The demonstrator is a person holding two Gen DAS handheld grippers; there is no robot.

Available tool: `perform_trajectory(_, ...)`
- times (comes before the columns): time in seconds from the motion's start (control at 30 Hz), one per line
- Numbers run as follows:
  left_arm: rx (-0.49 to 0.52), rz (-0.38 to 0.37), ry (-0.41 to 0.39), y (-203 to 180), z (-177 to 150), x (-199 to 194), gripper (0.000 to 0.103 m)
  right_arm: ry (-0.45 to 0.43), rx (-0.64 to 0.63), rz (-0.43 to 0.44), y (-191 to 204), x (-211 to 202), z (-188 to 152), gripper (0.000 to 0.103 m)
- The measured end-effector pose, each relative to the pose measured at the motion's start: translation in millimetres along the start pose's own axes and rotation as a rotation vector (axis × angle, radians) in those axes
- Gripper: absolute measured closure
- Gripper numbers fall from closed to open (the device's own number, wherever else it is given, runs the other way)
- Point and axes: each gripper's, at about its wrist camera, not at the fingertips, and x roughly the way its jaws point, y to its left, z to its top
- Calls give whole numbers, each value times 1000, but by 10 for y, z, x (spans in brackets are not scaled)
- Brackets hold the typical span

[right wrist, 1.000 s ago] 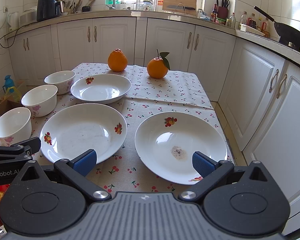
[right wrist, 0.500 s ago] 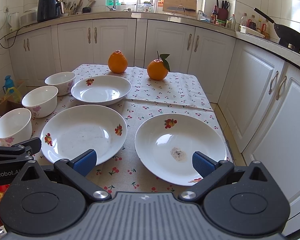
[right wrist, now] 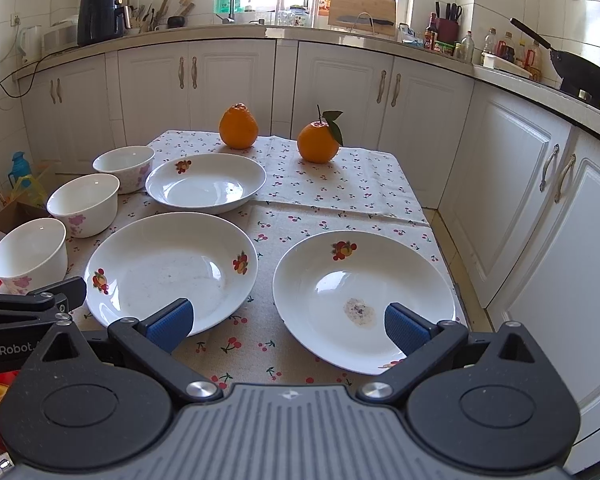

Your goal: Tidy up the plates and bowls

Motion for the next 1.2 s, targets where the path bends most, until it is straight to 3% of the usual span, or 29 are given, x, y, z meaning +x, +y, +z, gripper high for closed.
perform_trajectory(1.2, -1, 5, 6, -20, 14, 22, 1, -5, -6, -2, 18, -2, 13, 0)
